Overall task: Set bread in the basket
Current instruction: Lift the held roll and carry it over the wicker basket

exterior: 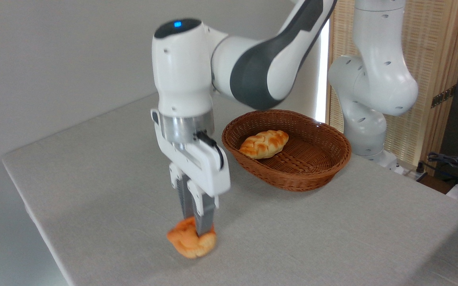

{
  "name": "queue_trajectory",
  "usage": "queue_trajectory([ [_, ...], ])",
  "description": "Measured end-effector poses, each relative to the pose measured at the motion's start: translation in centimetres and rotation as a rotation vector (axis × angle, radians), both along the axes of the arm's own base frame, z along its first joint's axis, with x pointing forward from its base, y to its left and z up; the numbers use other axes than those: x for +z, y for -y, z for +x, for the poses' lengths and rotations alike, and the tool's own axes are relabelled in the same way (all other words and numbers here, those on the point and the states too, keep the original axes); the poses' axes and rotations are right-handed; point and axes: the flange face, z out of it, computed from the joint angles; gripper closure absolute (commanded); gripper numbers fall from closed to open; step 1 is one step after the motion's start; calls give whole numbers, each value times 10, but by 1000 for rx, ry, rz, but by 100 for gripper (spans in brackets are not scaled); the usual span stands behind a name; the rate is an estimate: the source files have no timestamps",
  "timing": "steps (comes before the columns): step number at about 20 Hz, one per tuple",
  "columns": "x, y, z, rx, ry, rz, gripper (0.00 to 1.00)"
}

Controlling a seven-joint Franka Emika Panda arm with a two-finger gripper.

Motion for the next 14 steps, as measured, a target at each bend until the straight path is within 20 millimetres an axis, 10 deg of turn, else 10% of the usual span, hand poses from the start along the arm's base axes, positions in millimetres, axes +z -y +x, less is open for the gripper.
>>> queue_trajectory([
  [6, 60, 49, -37, -48, -20, -27, 47],
  [14, 97, 47, -105, -67, -237, -34, 41],
])
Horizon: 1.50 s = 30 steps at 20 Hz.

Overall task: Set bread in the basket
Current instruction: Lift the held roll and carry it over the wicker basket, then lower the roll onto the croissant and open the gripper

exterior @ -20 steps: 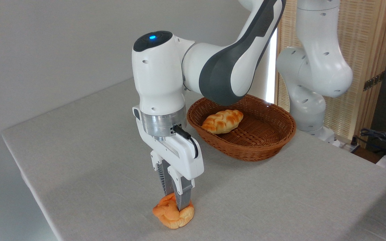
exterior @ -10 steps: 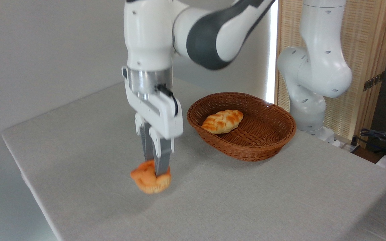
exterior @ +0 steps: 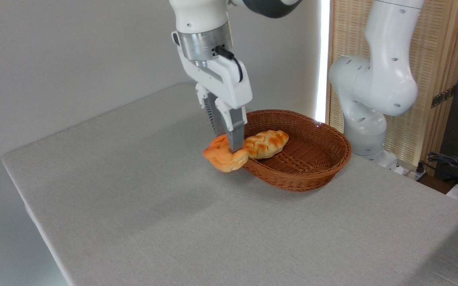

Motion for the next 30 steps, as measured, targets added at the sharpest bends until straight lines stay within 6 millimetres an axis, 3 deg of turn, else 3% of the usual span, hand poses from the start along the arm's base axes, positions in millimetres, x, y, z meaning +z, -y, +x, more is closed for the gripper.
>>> queue_trajectory([
  [8, -11, 44, -33, -96, -109, -29, 39],
  [9, -14, 52, -38, -114, -121, -25, 28],
  [11, -22, 70, -50, -154, -153, -19, 26],
  [13, -31, 84, -59, -182, -183, -9, 10],
  [18, -51, 85, -70, -190, -255, 7, 0],
  [24, -64, 84, -75, -189, -285, 12, 0],
  [30, -64, 86, -75, -190, -288, 2, 0],
])
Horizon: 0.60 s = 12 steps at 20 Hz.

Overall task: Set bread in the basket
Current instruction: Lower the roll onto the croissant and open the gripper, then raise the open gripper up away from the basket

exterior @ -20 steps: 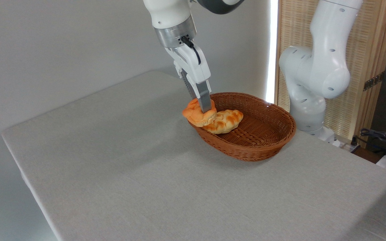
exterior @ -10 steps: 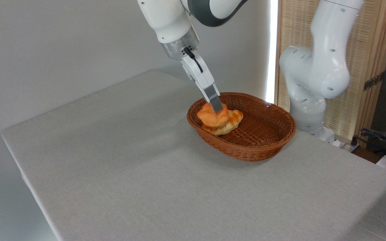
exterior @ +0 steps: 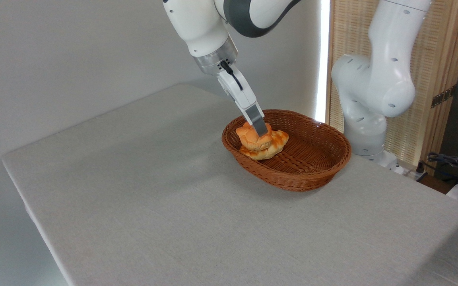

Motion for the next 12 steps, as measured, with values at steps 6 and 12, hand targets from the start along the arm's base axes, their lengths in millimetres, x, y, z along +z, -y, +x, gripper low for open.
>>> queue_trajectory([
  [6, 68, -1, 28, 26, 194, -62, 0],
  [12, 114, -44, 87, 195, 435, -123, 0],
])
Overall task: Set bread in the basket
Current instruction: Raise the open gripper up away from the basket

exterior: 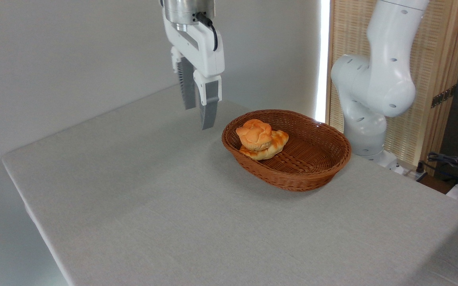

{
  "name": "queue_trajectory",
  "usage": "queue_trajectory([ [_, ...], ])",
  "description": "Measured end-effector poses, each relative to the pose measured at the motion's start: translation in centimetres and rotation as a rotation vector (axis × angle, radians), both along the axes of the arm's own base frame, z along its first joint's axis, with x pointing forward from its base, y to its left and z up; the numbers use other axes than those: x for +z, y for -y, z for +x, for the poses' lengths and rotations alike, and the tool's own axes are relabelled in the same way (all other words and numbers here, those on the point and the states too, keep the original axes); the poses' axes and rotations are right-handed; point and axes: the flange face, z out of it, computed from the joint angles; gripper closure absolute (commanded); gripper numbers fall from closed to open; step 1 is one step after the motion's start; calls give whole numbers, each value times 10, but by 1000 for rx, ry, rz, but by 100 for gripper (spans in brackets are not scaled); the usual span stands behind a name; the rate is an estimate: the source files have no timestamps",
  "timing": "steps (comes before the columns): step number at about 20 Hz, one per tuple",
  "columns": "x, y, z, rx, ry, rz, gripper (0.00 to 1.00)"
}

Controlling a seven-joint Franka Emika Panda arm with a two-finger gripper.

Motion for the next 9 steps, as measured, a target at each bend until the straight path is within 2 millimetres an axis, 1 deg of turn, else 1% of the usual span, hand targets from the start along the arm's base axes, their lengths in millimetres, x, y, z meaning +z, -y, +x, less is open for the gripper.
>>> queue_trajectory([
  [1, 1, -4, 10, 40, 6, -3, 0],
  [2, -1, -4, 20, 72, 5, -2, 0],
  [6, -17, 8, 54, 128, -2, 14, 0],
  [9, -22, 13, 71, 129, -4, 23, 0],
])
